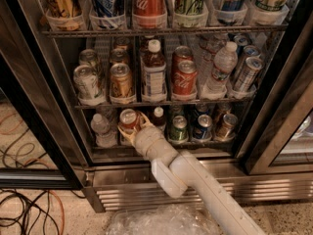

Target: Pick coke can from bottom shelf of fridge

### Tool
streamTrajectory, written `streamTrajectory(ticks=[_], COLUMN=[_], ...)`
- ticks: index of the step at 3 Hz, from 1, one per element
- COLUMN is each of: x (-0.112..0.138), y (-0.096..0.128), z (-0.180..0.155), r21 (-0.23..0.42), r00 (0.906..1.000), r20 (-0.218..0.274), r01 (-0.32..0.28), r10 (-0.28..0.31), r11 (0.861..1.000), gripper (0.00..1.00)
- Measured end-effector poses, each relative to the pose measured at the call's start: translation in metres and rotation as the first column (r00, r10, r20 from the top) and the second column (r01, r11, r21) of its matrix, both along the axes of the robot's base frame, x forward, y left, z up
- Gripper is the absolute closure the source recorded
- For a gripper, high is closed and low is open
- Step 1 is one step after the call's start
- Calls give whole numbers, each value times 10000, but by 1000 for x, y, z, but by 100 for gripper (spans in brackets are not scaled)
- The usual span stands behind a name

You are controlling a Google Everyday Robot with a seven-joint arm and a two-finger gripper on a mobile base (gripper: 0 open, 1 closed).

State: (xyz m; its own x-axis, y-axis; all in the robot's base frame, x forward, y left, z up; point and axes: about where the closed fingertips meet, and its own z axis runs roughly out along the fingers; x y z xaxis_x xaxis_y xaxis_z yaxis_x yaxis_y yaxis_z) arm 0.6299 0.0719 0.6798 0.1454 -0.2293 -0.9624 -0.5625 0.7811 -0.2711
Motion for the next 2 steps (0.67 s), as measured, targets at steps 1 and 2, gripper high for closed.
streamTrajectory(ticks=[1,2], x=[-22,-49], y=[-1,4], z=[8,7], r21=[-358,-579], r00=[9994,9971], r20=[199,129], r01=[-262,-742], r10=[269,751], r11=[9990,9956], gripper=[100,100])
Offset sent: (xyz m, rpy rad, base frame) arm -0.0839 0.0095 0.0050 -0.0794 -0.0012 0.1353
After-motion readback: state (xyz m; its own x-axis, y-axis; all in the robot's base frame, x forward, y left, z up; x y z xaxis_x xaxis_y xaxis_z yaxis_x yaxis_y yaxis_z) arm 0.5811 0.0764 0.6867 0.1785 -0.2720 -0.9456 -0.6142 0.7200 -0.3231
